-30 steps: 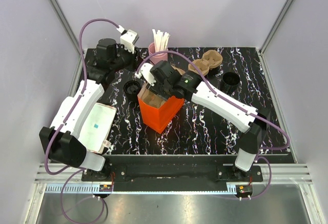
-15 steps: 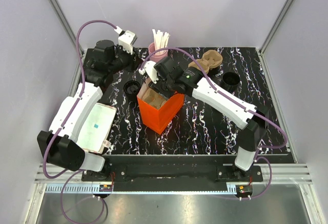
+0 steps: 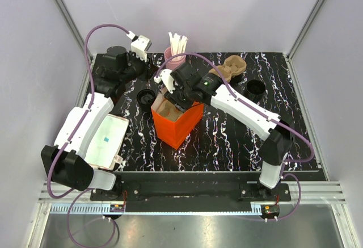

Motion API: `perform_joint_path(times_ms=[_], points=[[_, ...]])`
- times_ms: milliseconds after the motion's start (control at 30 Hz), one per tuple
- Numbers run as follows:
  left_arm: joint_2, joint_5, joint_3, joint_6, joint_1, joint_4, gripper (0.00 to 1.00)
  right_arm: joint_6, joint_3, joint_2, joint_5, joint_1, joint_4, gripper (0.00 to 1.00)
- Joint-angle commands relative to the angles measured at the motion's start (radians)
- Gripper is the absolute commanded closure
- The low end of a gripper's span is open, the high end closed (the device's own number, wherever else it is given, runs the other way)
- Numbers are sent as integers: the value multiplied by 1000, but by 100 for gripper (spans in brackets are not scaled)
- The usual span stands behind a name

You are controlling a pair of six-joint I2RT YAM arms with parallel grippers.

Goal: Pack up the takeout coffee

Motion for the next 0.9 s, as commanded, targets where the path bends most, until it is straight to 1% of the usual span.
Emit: perform_joint_path(times_ms=[0,267,367,567,800,867], points=[[-43,9,-9,-9,5,62,69,16,46,13,-53,-11,0,53],[-50,15,-20,-19,4,68,69,21,49,15,-60,-17,-4,53],[-53,14,-20,-19,4,68,66,19,47,13,-59,-17,-6,51],[-56,18,-20,-22,5,66,64,18,49,10,-56,-20,-6,49],[-60,21,-23,-20,4,65,62,16,50,9,-56,-18,-7,44],[-60,25,-23,-22,5,65,61,15,50,9,-56,-18,-7,41]])
